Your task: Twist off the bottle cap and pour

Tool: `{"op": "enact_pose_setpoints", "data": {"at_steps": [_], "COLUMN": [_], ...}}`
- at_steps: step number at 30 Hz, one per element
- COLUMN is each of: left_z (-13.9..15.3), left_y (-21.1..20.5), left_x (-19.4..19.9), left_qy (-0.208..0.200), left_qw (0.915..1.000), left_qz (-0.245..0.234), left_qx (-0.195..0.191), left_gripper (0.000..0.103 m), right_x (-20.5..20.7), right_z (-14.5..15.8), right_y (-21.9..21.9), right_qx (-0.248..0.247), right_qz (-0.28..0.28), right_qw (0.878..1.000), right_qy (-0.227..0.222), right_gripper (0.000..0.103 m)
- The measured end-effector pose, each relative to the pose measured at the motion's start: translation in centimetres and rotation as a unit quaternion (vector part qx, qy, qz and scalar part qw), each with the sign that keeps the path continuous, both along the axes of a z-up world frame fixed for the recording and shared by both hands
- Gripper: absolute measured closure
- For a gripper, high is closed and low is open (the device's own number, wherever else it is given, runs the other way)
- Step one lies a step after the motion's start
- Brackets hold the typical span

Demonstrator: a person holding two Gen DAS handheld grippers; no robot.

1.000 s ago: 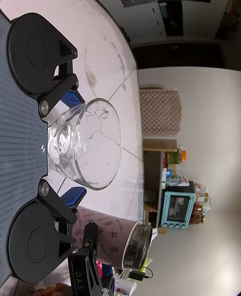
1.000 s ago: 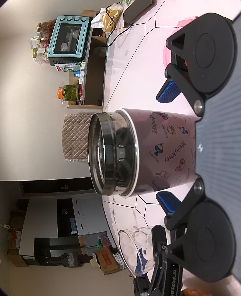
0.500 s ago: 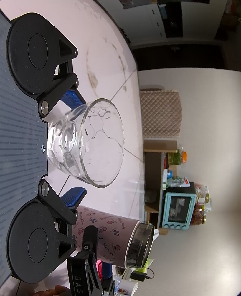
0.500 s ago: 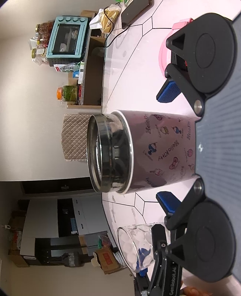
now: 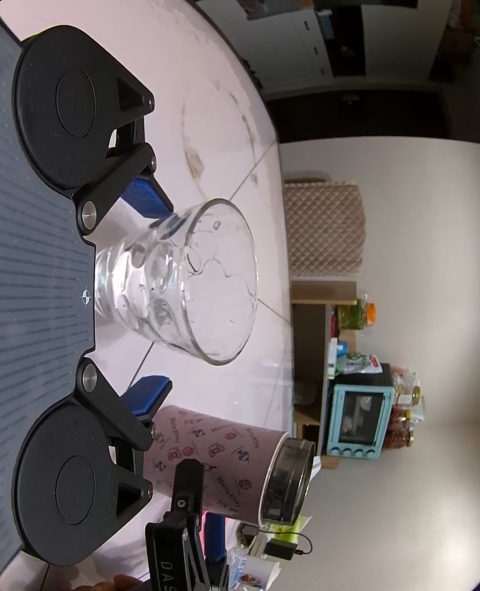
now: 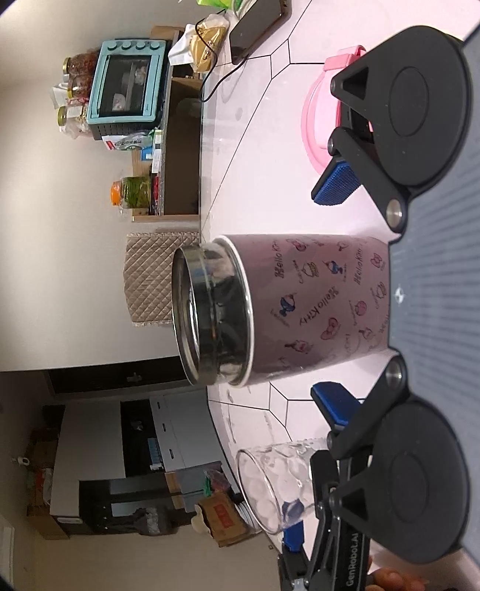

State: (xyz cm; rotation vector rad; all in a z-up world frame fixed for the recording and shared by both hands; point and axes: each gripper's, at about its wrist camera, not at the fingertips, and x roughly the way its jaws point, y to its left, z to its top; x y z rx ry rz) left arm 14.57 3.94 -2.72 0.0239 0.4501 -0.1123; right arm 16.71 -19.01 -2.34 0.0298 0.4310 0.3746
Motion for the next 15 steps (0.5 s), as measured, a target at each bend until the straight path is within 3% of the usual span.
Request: {"op": "enact_pose_setpoints", "data": {"at_steps": [15], "left_z": [0.1], "left_y": [-0.7], "left_x": [-1.8], "left_qy": [0.001], "left_qw": [1.0], "left_qz": [0.006], "left_qx": [-0.001], "left_gripper": [0.006], "right_x": [-1.9], "right_z": [0.1], "right_y": [-0.4], "right_qx": [0.003], "right_qz": [0.0], "right_qw": [1.0], "right_qy": [0.006], "right_gripper": [0.0]}}
